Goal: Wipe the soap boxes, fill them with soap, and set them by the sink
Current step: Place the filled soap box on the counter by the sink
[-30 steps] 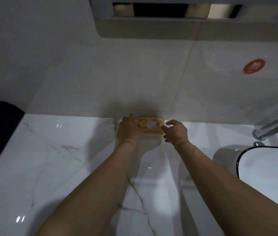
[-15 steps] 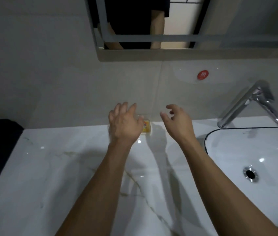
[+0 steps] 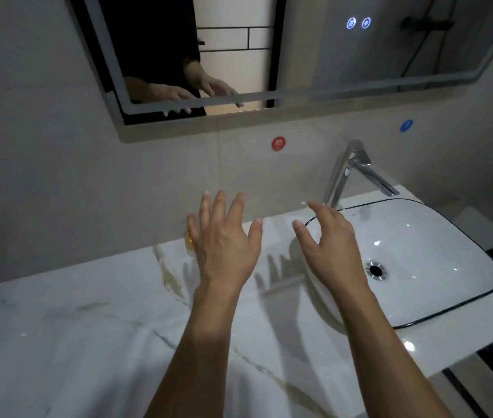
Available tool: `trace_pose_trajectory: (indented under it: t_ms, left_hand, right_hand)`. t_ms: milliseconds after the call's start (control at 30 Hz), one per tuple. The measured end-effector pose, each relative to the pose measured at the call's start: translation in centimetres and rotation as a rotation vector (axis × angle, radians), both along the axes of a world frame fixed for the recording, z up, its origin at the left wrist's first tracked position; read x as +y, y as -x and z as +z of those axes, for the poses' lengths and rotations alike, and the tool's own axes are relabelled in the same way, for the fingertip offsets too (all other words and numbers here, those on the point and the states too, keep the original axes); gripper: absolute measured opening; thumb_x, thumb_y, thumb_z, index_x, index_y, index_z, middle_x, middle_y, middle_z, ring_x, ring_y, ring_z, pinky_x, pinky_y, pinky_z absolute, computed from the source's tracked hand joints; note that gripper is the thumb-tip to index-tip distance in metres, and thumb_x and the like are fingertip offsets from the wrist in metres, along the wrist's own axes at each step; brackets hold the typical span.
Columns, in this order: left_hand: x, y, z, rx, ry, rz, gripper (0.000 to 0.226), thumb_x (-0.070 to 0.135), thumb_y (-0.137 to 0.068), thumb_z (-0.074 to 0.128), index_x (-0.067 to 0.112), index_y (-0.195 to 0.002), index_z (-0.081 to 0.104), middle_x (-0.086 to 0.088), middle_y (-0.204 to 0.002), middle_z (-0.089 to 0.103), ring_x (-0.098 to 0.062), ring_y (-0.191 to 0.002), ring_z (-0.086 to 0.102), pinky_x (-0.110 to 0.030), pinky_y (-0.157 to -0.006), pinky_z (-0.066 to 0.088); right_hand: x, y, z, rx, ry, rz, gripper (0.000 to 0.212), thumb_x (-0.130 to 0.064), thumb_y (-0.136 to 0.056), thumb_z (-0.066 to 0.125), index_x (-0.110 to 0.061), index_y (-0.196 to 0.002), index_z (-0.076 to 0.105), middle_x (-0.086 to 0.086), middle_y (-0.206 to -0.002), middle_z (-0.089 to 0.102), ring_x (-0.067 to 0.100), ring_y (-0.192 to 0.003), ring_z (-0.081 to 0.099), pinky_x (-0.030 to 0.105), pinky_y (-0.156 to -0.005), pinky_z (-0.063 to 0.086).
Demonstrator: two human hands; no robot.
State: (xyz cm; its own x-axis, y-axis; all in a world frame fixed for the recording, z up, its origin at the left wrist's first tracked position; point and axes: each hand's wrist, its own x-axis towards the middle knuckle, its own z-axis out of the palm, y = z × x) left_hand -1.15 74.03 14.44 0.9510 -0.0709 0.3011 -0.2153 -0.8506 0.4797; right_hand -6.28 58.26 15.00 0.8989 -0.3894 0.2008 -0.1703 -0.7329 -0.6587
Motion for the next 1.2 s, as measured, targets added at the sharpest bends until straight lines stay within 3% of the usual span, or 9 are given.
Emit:
trace_pose_trajectory:
  t_ms: [433, 900, 1000, 1200]
  left_hand:
    - [-17.5, 9.9, 2.0, -0.017, -0.011, -0.355, 0.056, 0.048, -0.098, 0.044, 0.033, -0.151, 0.034, 0.001, -0.161, 0.026, -0.019, -0.152, 0.005, -0.045, -0.121, 0.000]
    - [-38.9, 25.4, 1.2, -0.001, -0.038, -0.797, 0.055, 0.049, -0.099, 0.041, 0.034, -0.151, 0.032, 0.002, -0.161, 0.026, -0.020, -0.152, 0.007, -0.046, -0.122, 0.002]
    - [-42.3, 27.2, 1.1, -0.015, -0.041, -0.879, 0.054, 0.049, -0.098, 0.042, 0.034, -0.150, 0.035, 0.002, -0.160, 0.030, -0.020, -0.152, 0.010, -0.046, -0.122, 0.005]
    - [-49.2, 28.4, -0.5, 0.018, -0.057, -1.022, 0.054, 0.048, -0.098, 0.044, 0.034, -0.149, 0.036, 0.002, -0.158, 0.032, -0.020, -0.150, 0.015, -0.046, -0.122, 0.009]
  right_hand:
    - [-15.3, 14.1, 1.3, -0.045, -0.006, -0.307, 0.055, -0.042, -0.100, 0.053, -0.021, -0.150, 0.043, 0.004, -0.153, 0.045, 0.021, -0.143, 0.035, 0.043, -0.117, 0.032]
    - [-30.8, 34.0, 1.0, -0.060, -0.018, -0.701, 0.055, -0.041, -0.098, 0.057, -0.022, -0.149, 0.044, -0.001, -0.150, 0.046, 0.018, -0.139, 0.039, 0.034, -0.113, 0.033]
    - [-33.1, 36.6, 0.6, -0.062, -0.051, -0.794, 0.057, -0.042, -0.099, 0.056, -0.022, -0.150, 0.043, 0.000, -0.152, 0.045, 0.018, -0.142, 0.037, 0.040, -0.116, 0.034]
    - [-38.1, 39.2, -0.7, -0.028, -0.060, -0.924, 0.056, -0.041, -0.099, 0.056, -0.021, -0.150, 0.043, 0.001, -0.150, 0.047, 0.018, -0.140, 0.039, 0.034, -0.113, 0.034]
